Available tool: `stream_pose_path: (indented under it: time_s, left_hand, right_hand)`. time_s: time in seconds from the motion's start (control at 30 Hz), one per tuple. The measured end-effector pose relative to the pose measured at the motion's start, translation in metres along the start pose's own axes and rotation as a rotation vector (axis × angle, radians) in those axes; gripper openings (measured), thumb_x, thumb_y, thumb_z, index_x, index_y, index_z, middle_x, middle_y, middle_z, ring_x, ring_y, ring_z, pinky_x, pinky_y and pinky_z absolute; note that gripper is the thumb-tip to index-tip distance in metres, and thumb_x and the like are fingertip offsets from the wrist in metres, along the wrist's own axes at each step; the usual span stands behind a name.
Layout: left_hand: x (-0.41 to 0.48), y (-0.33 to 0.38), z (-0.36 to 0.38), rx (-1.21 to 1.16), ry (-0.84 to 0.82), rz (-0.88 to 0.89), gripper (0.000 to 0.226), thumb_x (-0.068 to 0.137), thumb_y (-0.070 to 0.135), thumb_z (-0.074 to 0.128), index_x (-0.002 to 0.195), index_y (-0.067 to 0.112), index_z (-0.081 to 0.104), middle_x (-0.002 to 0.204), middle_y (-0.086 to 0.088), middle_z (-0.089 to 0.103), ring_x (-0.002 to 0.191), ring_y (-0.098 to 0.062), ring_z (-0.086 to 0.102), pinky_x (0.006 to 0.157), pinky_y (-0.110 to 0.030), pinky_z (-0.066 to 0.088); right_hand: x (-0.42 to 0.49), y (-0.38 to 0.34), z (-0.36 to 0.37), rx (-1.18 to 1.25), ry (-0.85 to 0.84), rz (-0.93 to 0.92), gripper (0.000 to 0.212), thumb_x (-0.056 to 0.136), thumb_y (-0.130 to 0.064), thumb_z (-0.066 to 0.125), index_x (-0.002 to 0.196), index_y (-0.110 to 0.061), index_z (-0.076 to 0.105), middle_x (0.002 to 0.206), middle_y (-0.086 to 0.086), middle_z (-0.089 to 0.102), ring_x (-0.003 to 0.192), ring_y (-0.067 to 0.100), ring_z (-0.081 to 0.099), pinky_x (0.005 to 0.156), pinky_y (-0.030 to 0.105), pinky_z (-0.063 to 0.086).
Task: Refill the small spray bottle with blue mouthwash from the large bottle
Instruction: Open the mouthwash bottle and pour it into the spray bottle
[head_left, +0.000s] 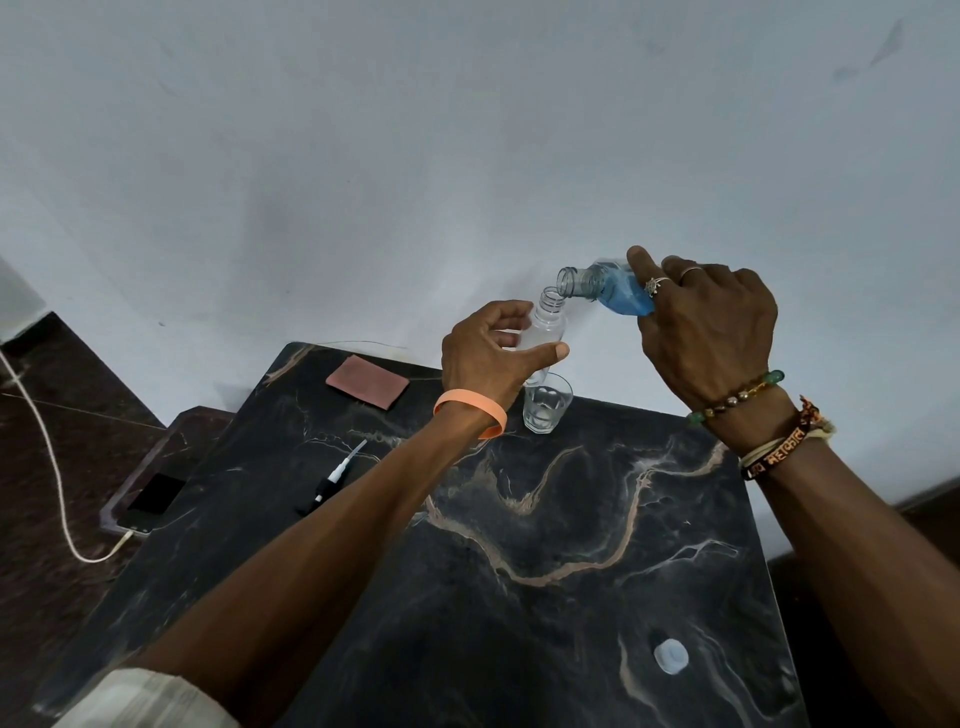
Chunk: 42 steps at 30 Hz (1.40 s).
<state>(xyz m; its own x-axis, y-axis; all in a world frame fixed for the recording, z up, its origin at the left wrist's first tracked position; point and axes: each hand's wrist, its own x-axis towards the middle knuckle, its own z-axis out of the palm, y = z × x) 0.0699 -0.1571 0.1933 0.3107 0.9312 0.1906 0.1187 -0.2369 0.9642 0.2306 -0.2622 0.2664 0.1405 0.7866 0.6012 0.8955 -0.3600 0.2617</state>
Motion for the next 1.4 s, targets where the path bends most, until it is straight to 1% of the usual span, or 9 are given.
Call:
stream_pose_path:
  time_s: [0.1, 0.3, 0.47, 0.6, 0.8, 0.93, 1.03, 1.17, 1.4]
  left_hand:
    - [-0.0001, 0.0016, -0.0005, -0.011, 0.000, -0.004, 0.054, 0.056, 0.036, 0.091, 0.104, 0.027, 0.068, 0.093, 0.014, 0.069, 0.079, 0.003, 0.066, 0.066, -0.013, 0.054]
    - [-0.0006, 0.0037, -0.0007, -0.012, -0.001, -0.004, 0.052, 0.057, 0.036, 0.091, 0.103, 0.028, 0.068, 0.092, 0.014, 0.068, 0.078, 0.003, 0.065, 0.064, -0.012, 0.053]
    - [-0.0013, 0.0023, -0.0001, -0.023, 0.002, -0.003, 0.052, 0.056, 0.035, 0.092, 0.102, 0.028, 0.068, 0.092, 0.014, 0.069, 0.079, 0.002, 0.066, 0.067, -0.016, 0.055]
    - [-0.0013, 0.0016, -0.0002, -0.023, 0.005, 0.000, 0.054, 0.057, 0.036, 0.091, 0.104, 0.027, 0.068, 0.095, 0.013, 0.069, 0.081, 0.000, 0.066, 0.067, -0.015, 0.055]
    - [-0.0017, 0.0007, -0.0009, -0.028, 0.011, 0.000, 0.054, 0.055, 0.037, 0.092, 0.104, 0.028, 0.069, 0.094, 0.012, 0.070, 0.081, 0.000, 0.066, 0.069, -0.019, 0.057]
    - [-0.0019, 0.0000, -0.0011, -0.042, 0.011, -0.005, 0.054, 0.055, 0.035, 0.092, 0.103, 0.026, 0.069, 0.095, 0.011, 0.071, 0.081, 0.000, 0.066, 0.069, -0.020, 0.057]
    - [-0.0021, -0.0002, -0.0012, -0.038, 0.010, -0.002, 0.052, 0.055, 0.036, 0.092, 0.101, 0.029, 0.068, 0.093, 0.014, 0.070, 0.080, 0.002, 0.066, 0.068, -0.018, 0.056]
    - [-0.0018, -0.0013, -0.0006, -0.038, 0.008, -0.008, 0.054, 0.054, 0.037, 0.092, 0.103, 0.028, 0.069, 0.095, 0.013, 0.071, 0.081, -0.002, 0.067, 0.070, -0.022, 0.058]
    - [-0.0013, -0.0016, 0.0004, -0.052, 0.011, -0.008, 0.054, 0.054, 0.035, 0.093, 0.102, 0.027, 0.070, 0.094, 0.014, 0.071, 0.081, -0.003, 0.068, 0.068, -0.020, 0.057]
  right_hand:
    - [0.0003, 0.0003, 0.0006, -0.003, 0.006, 0.000, 0.053, 0.082, -0.011, 0.065, 0.135, -0.012, 0.055, 0.109, 0.019, 0.069, 0.090, 0.041, 0.064, 0.074, 0.041, 0.046]
    - [0.0010, 0.0019, -0.0001, -0.009, 0.015, -0.005, 0.053, 0.082, -0.011, 0.065, 0.134, -0.011, 0.056, 0.109, 0.020, 0.069, 0.090, 0.042, 0.065, 0.073, 0.041, 0.046]
    - [0.0013, 0.0018, -0.0009, -0.018, 0.001, -0.008, 0.053, 0.084, -0.011, 0.062, 0.136, -0.012, 0.054, 0.111, 0.020, 0.068, 0.092, 0.042, 0.064, 0.074, 0.042, 0.045]
    - [0.0010, 0.0009, -0.0014, -0.023, -0.013, -0.006, 0.052, 0.086, -0.012, 0.060, 0.138, -0.013, 0.052, 0.113, 0.020, 0.067, 0.095, 0.042, 0.063, 0.076, 0.043, 0.045]
    - [0.0007, 0.0000, -0.0035, -0.017, -0.009, -0.014, 0.053, 0.084, -0.011, 0.062, 0.136, -0.011, 0.053, 0.112, 0.022, 0.067, 0.094, 0.043, 0.064, 0.075, 0.043, 0.046]
    - [0.0002, -0.0004, -0.0037, -0.019, 0.000, -0.018, 0.052, 0.084, -0.011, 0.063, 0.135, -0.011, 0.054, 0.111, 0.021, 0.067, 0.094, 0.042, 0.064, 0.075, 0.042, 0.046]
    - [0.0004, -0.0005, -0.0034, -0.019, 0.007, -0.014, 0.052, 0.084, -0.011, 0.062, 0.135, -0.011, 0.055, 0.111, 0.020, 0.068, 0.093, 0.041, 0.064, 0.075, 0.042, 0.046]
    - [0.0004, -0.0005, -0.0019, -0.037, 0.006, -0.012, 0.051, 0.084, -0.013, 0.061, 0.135, -0.013, 0.054, 0.109, 0.018, 0.068, 0.091, 0.040, 0.064, 0.073, 0.041, 0.045]
    - [0.0005, 0.0002, -0.0018, -0.026, 0.021, -0.026, 0.053, 0.081, -0.011, 0.064, 0.134, -0.012, 0.056, 0.106, 0.019, 0.069, 0.089, 0.041, 0.064, 0.071, 0.041, 0.046]
